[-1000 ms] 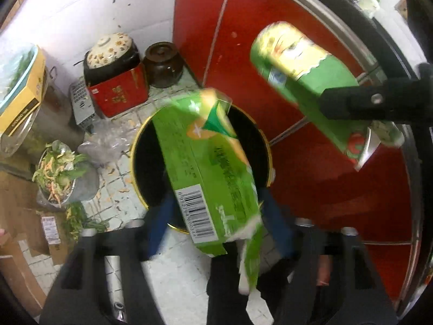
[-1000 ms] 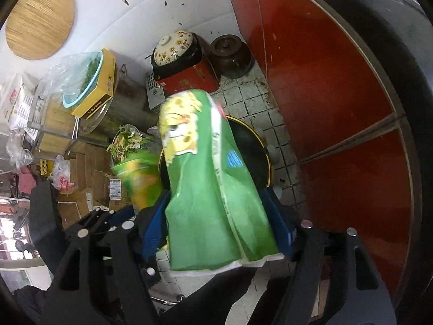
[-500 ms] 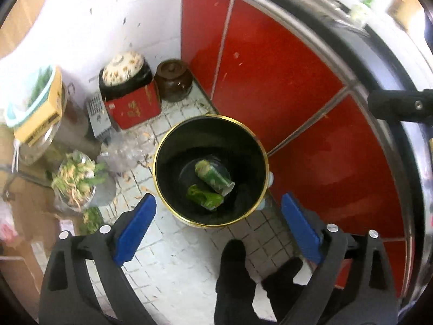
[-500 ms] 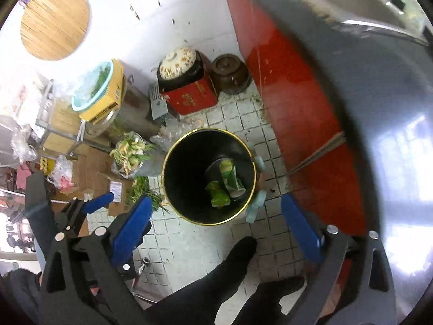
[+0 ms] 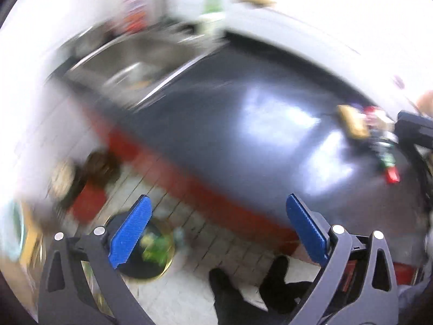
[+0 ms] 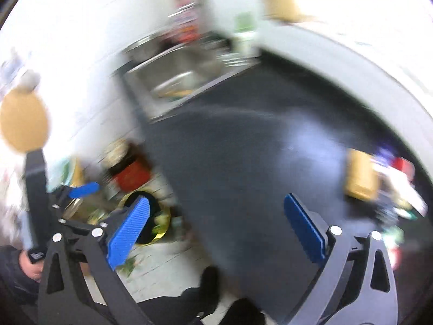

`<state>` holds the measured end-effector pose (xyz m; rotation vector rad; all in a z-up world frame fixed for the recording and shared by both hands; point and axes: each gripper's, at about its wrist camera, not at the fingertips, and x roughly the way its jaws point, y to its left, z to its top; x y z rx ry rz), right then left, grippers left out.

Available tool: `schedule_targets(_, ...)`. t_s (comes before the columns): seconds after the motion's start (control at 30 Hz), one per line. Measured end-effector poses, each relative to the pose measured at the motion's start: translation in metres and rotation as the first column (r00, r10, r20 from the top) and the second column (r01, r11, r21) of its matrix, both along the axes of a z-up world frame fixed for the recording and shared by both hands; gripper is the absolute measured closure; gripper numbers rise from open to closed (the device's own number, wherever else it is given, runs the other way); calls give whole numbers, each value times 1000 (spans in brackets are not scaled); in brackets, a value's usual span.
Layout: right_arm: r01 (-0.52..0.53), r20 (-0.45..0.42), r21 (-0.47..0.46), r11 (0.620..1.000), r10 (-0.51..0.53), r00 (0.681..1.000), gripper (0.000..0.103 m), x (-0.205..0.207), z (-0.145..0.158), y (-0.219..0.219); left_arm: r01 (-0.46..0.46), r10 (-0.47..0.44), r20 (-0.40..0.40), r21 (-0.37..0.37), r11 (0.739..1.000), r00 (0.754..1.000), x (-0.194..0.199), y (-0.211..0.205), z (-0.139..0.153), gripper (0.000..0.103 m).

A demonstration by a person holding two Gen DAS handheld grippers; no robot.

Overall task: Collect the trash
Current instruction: 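Swing both tools back over the countertop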

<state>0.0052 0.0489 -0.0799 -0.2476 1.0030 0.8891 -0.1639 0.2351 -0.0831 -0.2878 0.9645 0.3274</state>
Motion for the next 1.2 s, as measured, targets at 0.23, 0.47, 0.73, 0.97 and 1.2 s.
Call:
schedule_targets(0.23, 329, 96, -32, 944, -325, 941, 7, 48, 5, -158, 270, -268, 39, -26, 963, 963, 106, -119, 30, 7)
schedule_targets(0.47, 487, 105, -39, 872, -481, 870, 7, 48, -4, -257, 347, -348, -25, -36, 937, 937, 145, -193, 25, 7)
schedule_targets(0.73, 527, 85, -59, 848, -522, 849, 7, 45, -16, -281, 337, -339, -63, -42, 941, 939, 164, -203, 18, 7)
schedule_targets(0.97, 519, 83, -76, 851, -514, 854, 7, 53, -32, -287, 351, -350, -75, 5, 936, 934, 186, -217, 0, 7)
schedule_targets(1.2, 494, 81, -95, 864, -488, 869, 7, 73, -64, -294, 330, -327, -79, 23, 944, 942, 226, -225, -45, 7)
